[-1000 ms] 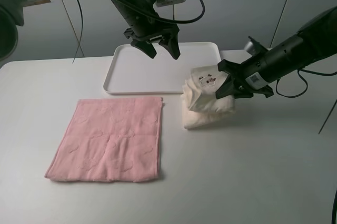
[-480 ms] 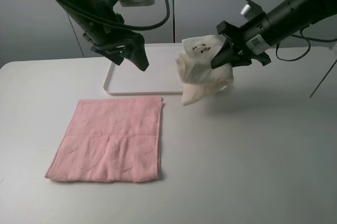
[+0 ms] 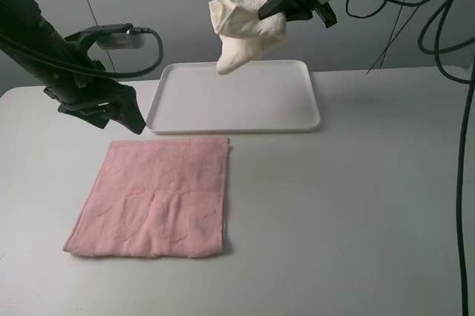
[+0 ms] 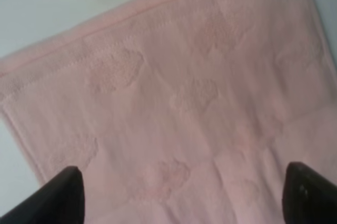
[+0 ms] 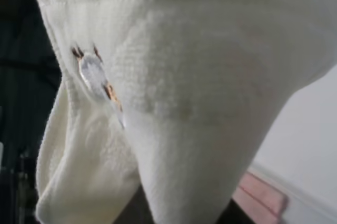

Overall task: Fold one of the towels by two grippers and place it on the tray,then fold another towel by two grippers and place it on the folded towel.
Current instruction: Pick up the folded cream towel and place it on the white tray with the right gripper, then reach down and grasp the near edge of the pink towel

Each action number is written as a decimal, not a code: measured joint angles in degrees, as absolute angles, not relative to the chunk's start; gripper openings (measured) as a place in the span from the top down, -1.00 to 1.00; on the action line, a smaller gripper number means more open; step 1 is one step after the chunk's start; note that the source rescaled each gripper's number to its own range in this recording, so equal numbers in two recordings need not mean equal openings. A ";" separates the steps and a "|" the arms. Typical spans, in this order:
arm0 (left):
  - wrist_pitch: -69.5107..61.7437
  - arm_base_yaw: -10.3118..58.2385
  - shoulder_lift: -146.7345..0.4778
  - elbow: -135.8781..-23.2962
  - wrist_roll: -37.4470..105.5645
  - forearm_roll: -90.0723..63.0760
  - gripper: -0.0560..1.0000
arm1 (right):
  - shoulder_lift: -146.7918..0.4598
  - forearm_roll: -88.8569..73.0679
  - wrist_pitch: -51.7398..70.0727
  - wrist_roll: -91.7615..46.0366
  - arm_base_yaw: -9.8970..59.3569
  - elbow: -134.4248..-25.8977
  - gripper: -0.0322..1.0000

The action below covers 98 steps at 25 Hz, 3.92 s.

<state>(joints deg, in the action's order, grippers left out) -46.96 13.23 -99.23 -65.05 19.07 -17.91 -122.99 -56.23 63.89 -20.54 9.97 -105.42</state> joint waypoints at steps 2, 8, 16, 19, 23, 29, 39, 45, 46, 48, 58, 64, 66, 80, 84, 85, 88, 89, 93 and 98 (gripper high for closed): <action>-46.73 13.23 -99.23 -64.68 19.30 -18.28 -0.95 | -126.24 -58.17 63.64 -20.25 11.21 -109.93 0.68; -46.45 13.23 -99.23 -64.68 19.80 -19.22 -0.95 | -136.88 -63.27 61.45 -20.12 11.92 -119.54 0.68; -46.14 13.23 -99.23 -64.68 20.70 -19.91 -0.95 | -148.25 -62.34 55.97 -20.12 11.92 -122.49 0.68; -46.14 13.23 -99.23 -64.68 20.77 -20.05 -0.95 | -150.27 -59.36 53.49 -20.12 11.92 -122.49 0.68; -46.14 13.23 -99.23 -64.68 20.82 -20.27 -0.95 | -150.80 -55.03 50.79 -20.12 11.92 -122.49 0.68; -46.14 13.23 -99.23 -64.68 20.92 -20.27 -0.95 | -150.80 -54.34 49.91 -19.30 11.92 -122.49 0.04; -46.26 13.23 -99.23 -64.68 20.92 -20.38 -0.95 | -148.80 -45.09 56.08 -12.39 10.49 -122.62 -0.99; -46.70 13.23 -99.23 -64.68 20.92 -20.48 -0.95 | -137.84 -28.56 58.68 -9.79 9.01 -122.62 -1.00; -46.80 13.23 -99.23 -64.68 20.92 -20.48 -0.95 | -136.29 -26.99 59.15 -9.45 9.01 -122.62 -1.00; -47.28 13.23 -99.23 -64.68 20.92 -20.59 -0.95 | -132.84 -22.89 60.57 -8.52 9.01 -122.74 -1.00; -47.98 13.23 -95.30 -64.68 20.97 -20.43 -0.95 | -116.49 -13.87 58.66 -6.01 9.01 -110.20 -0.93; -47.92 13.23 -89.91 -62.44 20.97 -17.20 -0.95 | -100.91 -13.49 48.55 -8.70 9.01 -84.89 -0.90; -48.73 13.23 -89.13 -60.56 20.97 -15.53 -0.95 | -95.47 -13.49 46.29 -9.72 9.01 -76.63 -0.90; -51.24 13.23 -85.62 -54.48 28.57 -2.69 -0.95 | -85.05 -20.33 49.67 -26.73 9.12 -60.63 -0.89; -51.88 13.23 -85.62 -54.48 36.76 -2.12 -0.95 | -85.05 -28.27 49.95 -38.20 9.12 -60.63 -0.89; -52.04 13.23 -85.62 -54.48 38.32 -1.84 -0.95 | -85.05 -29.85 50.39 -40.79 9.12 -60.63 -0.89; -52.07 13.23 -85.62 -54.48 43.31 -1.34 -0.95 | -85.05 -31.10 51.32 -46.11 10.78 -60.63 -0.89; -52.07 13.23 -85.62 -54.48 44.76 -1.23 -0.95 | -85.05 -31.10 51.47 -47.22 11.83 -60.63 -0.89; -52.17 13.23 -85.72 -54.48 50.61 -0.62 -0.95 | -85.93 -25.79 52.08 -49.59 19.02 -60.63 -0.89; -52.93 13.23 -88.18 -54.48 55.71 0.00 -0.95 | -90.03 -17.57 52.20 -49.49 29.37 -60.63 -0.89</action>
